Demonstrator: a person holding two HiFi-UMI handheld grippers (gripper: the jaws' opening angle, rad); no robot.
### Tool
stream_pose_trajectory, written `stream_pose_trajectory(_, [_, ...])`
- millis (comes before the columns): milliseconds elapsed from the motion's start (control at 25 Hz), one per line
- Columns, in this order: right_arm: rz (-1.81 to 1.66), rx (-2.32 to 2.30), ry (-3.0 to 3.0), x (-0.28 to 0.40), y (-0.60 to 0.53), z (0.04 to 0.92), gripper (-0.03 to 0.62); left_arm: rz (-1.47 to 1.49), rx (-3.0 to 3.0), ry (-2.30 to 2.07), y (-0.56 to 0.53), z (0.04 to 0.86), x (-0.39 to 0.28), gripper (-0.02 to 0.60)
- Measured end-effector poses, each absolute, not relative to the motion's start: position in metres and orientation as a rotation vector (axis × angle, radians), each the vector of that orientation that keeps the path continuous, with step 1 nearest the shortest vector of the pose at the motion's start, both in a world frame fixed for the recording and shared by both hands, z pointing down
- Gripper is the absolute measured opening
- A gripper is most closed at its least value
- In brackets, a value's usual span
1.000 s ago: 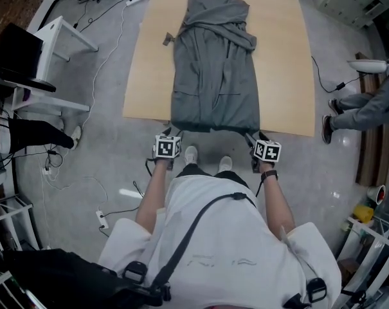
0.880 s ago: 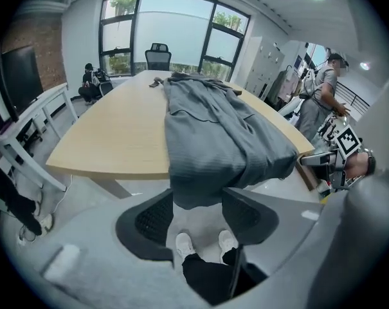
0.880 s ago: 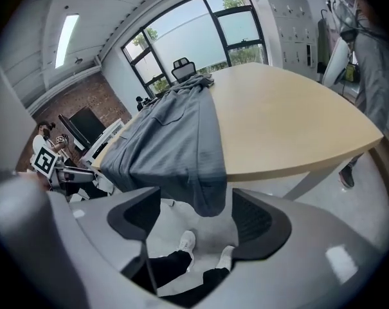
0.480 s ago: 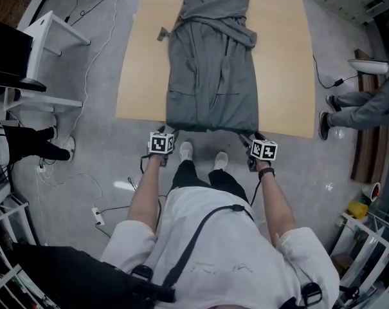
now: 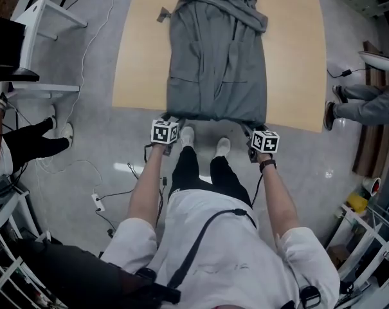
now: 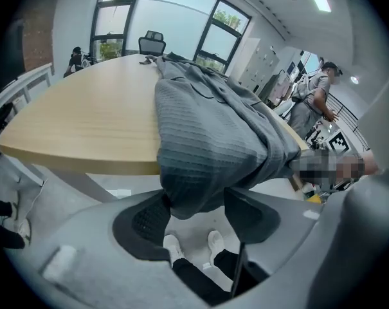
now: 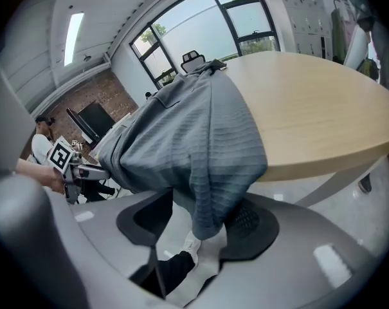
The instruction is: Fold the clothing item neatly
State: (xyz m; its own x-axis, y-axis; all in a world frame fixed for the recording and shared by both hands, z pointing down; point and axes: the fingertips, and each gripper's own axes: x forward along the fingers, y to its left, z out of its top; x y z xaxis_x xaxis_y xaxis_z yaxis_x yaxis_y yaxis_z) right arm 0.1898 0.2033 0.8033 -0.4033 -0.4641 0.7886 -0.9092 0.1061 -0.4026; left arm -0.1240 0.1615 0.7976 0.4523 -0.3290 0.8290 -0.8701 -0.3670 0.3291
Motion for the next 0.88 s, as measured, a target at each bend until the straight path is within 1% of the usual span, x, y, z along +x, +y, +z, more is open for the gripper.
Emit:
stream_pose_trajectory(40, [1.255,1.337,-1.920,0.187,0.204,0.802,0.218,0.859,1.904,-1.001,0.164,0.797,-0.122,0.270])
stream_pose_trajectory(160, [1.265,1.324,-1.949,0.175,0.208,0.794,0.155,0.895,1.896,-0.995,0.175,0.794,-0.121,0.200])
stream_pose_trajectory(240, [1.266,1.313,-1.986,0.166,0.208,0.789,0.120,0.912,1.885,-1.025,0.179,0.791,-0.126,0.045])
stream_pose_trajectory(280, [1.262,1.312,-1.996,0.164,0.208,0.787,0.091,0.912,1.879,-1.033,0.181,0.790,-0.127,0.034])
stream_pose_trajectory(360, [1.251,1.314,-2.003,0.162,0.209,0.782,0.039,0.905,1.880,-1.024,0.185,0.785,-0.124,0.026])
stream_pose_trajectory(440, [1.251,1.295,-2.022,0.159,0.209,0.775,0.023,0.889,1.886,-1.014,0.186,0.778,-0.118,0.026])
stream_pose_trajectory(680, [1.227,1.227,-2.108,0.145,0.216,0.742,0.018,0.720,1.889,-0.979,0.192,0.745,-0.095,0.025])
stream_pose_trajectory(880, [1.132,1.204,-2.210,0.138,0.212,0.700,0.018,0.634,1.941,-0.979,0.188,0.697,-0.076,0.025])
